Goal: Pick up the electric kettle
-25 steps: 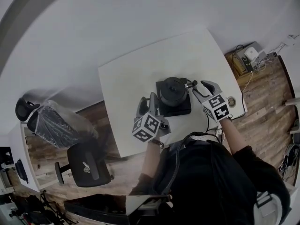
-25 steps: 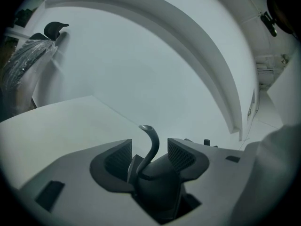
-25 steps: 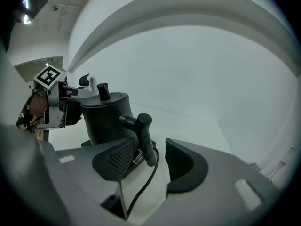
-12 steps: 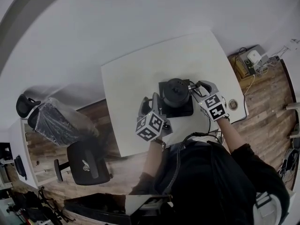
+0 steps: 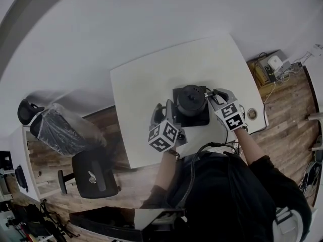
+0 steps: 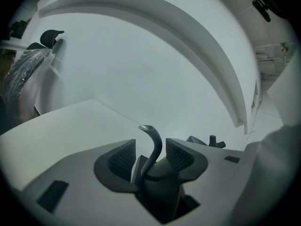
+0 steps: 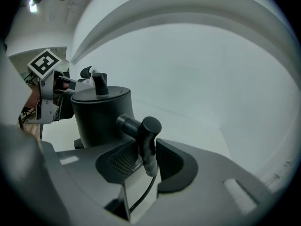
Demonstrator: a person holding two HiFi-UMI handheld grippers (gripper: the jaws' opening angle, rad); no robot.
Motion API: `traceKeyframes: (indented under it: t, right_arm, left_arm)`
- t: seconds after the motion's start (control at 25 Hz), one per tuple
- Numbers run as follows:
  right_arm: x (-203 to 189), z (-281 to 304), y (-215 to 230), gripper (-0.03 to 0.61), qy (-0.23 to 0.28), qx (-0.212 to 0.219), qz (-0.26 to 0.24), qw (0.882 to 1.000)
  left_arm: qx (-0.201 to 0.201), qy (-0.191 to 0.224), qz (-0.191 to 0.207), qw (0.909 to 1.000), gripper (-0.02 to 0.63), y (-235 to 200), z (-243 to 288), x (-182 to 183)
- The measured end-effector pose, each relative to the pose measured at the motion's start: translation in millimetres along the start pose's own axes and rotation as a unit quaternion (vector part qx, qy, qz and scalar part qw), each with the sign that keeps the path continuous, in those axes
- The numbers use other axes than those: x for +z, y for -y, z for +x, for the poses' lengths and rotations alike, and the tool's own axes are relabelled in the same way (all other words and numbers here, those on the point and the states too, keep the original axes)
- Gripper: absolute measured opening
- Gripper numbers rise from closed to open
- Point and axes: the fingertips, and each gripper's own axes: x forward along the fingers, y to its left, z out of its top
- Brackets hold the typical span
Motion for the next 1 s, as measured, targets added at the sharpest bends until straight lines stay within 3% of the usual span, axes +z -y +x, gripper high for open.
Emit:
traceKeyframes:
  t: [0.16,0.32,0.6,1.0]
  right_arm:
    - [-0.2,-1.0,0.5,0.109,-0.001,-0.003,-0.003,1.000]
    - [-0.5,-0.9,0.7,0.103,-0.005,-0.012,-0.018,1.000]
    - [-1.5,-0.7,2.1,0.100,-0.007,-0.025,-0.021,0.999]
    - [-2.5,-3.1,0.4,0.098,-0.006,-0.029,-0.021,0.999]
  left_arm:
    - [0.012,0.001,0.009,0.9999,0.123,-0.6,-0.8,0.3]
    - [0.014,-0.004,0.044,0.9989,0.052,5.5,0.4,-0.1]
    - [0.040,-0.009,0.054,0.9977,0.040,6.2,1.0,-0.2]
    - [0.031,-0.005,0.061,0.9977,0.038,8.0,-0.5,3.0]
